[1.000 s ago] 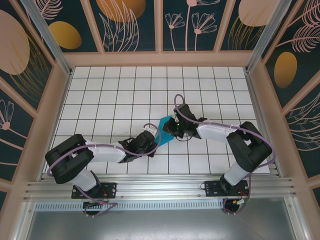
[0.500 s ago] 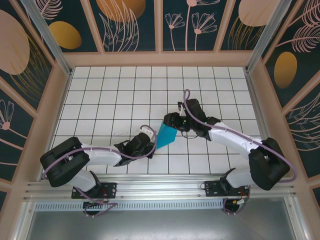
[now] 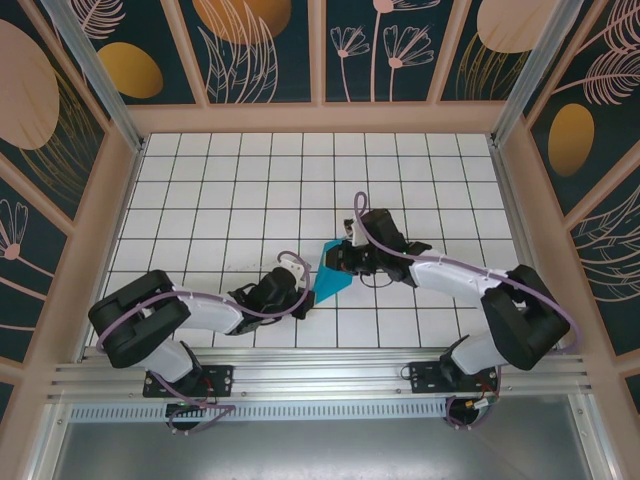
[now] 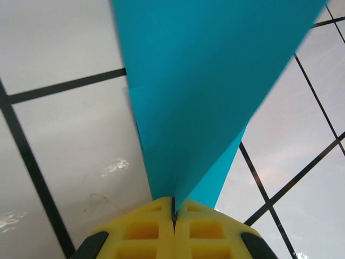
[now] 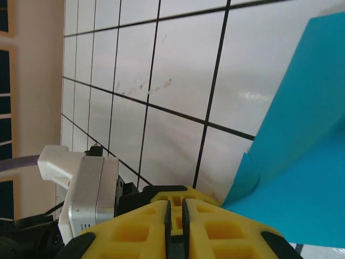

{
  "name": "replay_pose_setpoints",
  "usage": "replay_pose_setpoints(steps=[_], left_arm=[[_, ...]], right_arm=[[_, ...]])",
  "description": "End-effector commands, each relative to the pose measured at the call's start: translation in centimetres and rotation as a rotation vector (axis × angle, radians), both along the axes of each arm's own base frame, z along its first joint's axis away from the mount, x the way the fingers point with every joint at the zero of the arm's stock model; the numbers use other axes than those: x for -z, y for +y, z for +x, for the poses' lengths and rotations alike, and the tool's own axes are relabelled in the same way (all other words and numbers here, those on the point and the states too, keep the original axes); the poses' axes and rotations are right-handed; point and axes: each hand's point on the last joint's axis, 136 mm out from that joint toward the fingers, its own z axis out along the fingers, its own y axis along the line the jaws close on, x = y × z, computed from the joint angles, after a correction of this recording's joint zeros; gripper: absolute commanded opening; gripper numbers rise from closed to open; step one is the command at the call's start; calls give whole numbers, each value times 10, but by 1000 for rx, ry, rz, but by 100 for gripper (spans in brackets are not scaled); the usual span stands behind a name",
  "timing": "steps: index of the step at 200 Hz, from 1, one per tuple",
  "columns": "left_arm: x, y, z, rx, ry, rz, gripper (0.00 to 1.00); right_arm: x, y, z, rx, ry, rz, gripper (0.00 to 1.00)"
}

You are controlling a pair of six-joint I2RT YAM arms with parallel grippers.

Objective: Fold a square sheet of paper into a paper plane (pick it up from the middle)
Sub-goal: Fourth fold the wing at the center of the table.

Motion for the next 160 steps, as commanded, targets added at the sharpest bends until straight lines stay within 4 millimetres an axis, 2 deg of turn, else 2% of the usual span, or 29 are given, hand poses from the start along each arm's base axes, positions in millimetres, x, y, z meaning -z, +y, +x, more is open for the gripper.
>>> replay_pose_setpoints(steps=[1, 21, 69, 83, 94, 117, 140, 160], left_arm=[[4, -5, -3, 5, 43, -27, 4], [7, -5, -4, -4, 62, -33, 4], [14, -6, -7, -11, 104, -43, 4], [15, -6, -8, -9, 107, -44, 5], [15, -5, -8, -8, 106, -38, 5], [14, -4, -7, 1, 87, -22, 6], [13, -6, -5, 13, 81, -5, 7], [13, -8, -5, 20, 84, 3, 7]], right_arm=[[2, 13, -1, -47, -13, 26, 16], [10, 13, 3, -27, -6, 4, 14], [15, 16, 5, -45, 4, -10, 14], [9, 13, 6, -34, -13, -16, 15], [-4, 9, 8, -20, -51, -10, 17], [-24, -6, 14, 6, -102, -21, 26], [-19, -20, 16, 29, -81, -41, 29], [-16, -11, -1, -35, -47, 9, 28]])
